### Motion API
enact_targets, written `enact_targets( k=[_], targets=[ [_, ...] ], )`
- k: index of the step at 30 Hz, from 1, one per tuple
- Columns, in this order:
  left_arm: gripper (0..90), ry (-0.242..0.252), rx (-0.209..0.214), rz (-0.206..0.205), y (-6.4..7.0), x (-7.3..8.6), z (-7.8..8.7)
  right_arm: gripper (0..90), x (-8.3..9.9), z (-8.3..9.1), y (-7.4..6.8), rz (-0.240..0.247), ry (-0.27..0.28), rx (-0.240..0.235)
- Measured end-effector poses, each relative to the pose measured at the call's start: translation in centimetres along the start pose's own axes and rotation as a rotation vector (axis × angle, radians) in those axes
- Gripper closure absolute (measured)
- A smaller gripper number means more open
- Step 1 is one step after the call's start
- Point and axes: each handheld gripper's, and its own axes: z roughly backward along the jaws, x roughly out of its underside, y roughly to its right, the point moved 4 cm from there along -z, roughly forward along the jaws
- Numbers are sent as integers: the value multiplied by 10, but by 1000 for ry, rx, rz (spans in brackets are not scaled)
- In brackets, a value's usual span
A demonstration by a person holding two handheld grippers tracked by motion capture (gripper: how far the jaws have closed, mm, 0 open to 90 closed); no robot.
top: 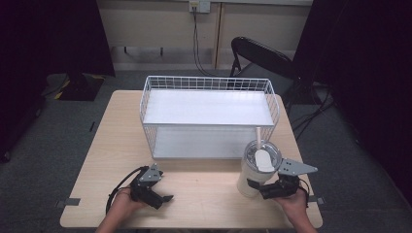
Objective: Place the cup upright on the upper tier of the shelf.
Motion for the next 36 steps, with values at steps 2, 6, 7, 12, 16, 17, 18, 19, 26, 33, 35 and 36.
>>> enact_targets(
  k=[2,6,7,12,16,17,18,19,26,33,35,36],
  targets=[
    [34,0,0,0,0,0,0,95,-1,0,0,1,-2,6],
    [34,-1,-1,-1,0,0,0,97,-4,0,-2,-1,-2,9],
    [34,-1,-1,-1,0,0,0,97,-4,0,-2,-1,-2,9],
    [34,-2,-1,0,0,0,0,98,-16,3,-1,-1,2,1],
    [34,-1,-1,-1,0,0,0,98,-28,5,0,9,-14,-6],
    [34,-1,-1,-1,0,0,0,98,-31,5,1,10,-14,-9],
    [34,0,0,-1,0,0,0,99,-33,6,1,9,-17,-10],
    [34,-1,-1,-1,0,0,0,99,-36,6,1,7,-15,-18],
    [34,-1,-1,-1,0,0,0,98,-57,6,3,5,-8,-38],
    [33,-1,-2,0,0,0,0,99,-74,7,7,7,-20,-54],
    [33,-1,-2,0,0,0,0,99,-77,7,8,5,-19,-58],
    [33,0,-2,-1,0,0,0,99,-78,7,8,4,-20,-60]
  ],
)
